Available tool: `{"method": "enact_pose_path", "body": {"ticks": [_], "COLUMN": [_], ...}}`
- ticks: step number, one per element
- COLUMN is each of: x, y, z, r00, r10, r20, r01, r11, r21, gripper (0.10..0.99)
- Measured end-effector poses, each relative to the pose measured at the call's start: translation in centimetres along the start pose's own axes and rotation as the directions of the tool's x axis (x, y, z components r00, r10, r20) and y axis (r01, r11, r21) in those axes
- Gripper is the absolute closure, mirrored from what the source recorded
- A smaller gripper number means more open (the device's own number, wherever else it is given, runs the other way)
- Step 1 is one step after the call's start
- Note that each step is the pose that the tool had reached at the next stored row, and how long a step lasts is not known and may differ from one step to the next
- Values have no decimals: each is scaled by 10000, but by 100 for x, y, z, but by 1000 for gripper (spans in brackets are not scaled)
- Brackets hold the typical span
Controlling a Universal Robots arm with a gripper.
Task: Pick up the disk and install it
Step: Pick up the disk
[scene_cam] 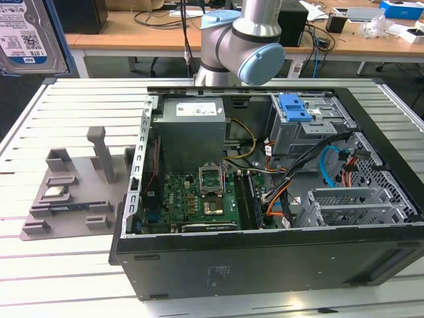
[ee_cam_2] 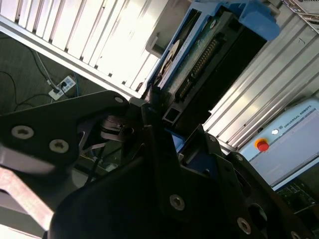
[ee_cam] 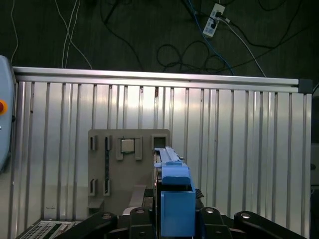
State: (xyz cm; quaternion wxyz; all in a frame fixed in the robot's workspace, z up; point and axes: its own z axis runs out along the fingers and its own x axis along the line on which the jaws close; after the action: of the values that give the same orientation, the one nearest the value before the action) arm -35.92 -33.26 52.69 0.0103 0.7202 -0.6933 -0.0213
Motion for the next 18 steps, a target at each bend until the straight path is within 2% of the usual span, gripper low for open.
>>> {"method": "enact_pose_path", "body": {"ticks": [5,16,18], "x": [1,15,18], "y": [-40,-386,-472], "z": [-2,-17,-22], "r00": [10000,10000,10000], "r10": [0,-1,1], "r20": [0,0,-1], "r01": [0,1,-1], "r11": [10000,10000,10000], "r21": [0,1,0], "gripper": [718,718,718]}}
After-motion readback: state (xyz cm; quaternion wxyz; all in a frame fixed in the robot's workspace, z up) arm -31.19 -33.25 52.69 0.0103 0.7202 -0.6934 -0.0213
